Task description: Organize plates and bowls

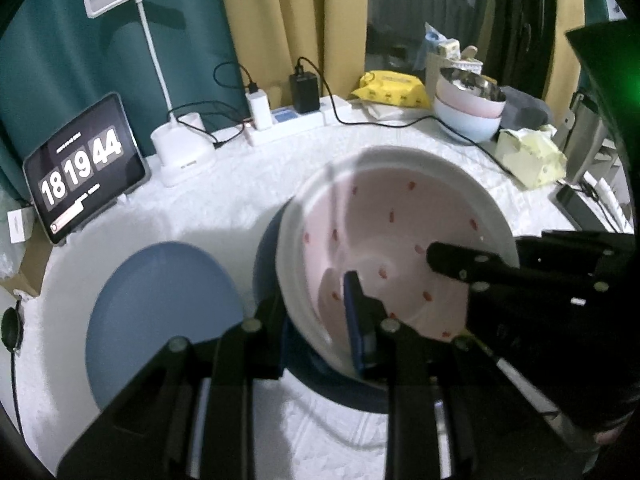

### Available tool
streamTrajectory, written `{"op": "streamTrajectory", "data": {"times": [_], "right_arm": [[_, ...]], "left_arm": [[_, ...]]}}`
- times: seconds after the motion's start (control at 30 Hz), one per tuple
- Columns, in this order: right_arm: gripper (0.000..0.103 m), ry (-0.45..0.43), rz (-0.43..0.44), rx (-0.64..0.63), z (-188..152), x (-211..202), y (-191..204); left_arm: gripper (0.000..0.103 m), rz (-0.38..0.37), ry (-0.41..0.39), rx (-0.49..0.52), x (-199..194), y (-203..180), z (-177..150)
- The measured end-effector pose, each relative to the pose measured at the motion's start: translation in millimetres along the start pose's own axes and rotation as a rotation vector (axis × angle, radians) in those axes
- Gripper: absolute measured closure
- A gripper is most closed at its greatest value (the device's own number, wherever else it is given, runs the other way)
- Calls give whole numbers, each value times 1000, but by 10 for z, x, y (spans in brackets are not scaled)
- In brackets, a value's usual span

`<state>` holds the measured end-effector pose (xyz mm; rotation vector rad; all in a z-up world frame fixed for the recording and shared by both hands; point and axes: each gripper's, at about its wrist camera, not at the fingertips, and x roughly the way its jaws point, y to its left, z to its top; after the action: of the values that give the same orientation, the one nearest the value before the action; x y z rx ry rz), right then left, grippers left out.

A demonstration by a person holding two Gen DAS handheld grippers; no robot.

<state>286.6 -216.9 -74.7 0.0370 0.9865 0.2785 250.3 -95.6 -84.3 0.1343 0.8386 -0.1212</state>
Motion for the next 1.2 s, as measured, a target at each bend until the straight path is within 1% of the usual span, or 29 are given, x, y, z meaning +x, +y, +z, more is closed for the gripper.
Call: {"op": "streamTrajectory", "data": {"times": [0.07, 0.17, 0.3, 0.47, 0.57, 0.67, 0.73, 0.8, 0.87, 0.9, 0.93, 0.97, 1.0, 1.07, 1.2], "right_arm": [[87, -4, -2, -10, 0, 4, 3], [87, -5, 3, -8, 15, 15, -21], [87, -20, -26, -26, 24, 19, -27], [84, -20, -14, -35, 37, 27, -28], [77, -22, -5, -46, 49, 17, -14], [71, -33, -17, -68, 41, -4, 35], [70, -33, -28, -82, 44, -10, 65], [66, -37, -45, -104, 43, -29, 109], [60, -39, -41, -104, 44, -48, 123], [59, -40, -40, -102, 43, -60, 129], [53, -44, -44, -103, 39, -74, 139], [41, -56, -61, -109, 38, -102, 150], [38, -74, -82, -113, 41, -145, 160], [38, -97, -85, -111, 65, -226, 158], [38, -104, -94, -105, 97, -282, 135]], "left_arm": [[79, 23, -6, 13, 8, -27, 1], [79, 31, -1, 23, 47, -44, 1], [78, 50, 10, 34, 107, -56, -20], [77, 49, -18, 38, 49, -22, -12], [77, 38, -33, 37, 9, -2, 0], [77, 33, -40, 28, -20, 43, 13], [77, 33, -46, 26, -43, 74, 14], [77, 33, -47, 21, -58, 113, 15], [77, 34, -53, 18, -80, 141, 10], [77, 36, -57, 14, -97, 164, 12], [77, 35, -61, 11, -107, 182, 12], [77, 36, -65, 6, -123, 206, 12], [77, 36, -68, 3, -133, 224, 13], [77, 34, -73, -5, -149, 267, 15], [77, 26, -75, -20, -174, 327, 9]]}}
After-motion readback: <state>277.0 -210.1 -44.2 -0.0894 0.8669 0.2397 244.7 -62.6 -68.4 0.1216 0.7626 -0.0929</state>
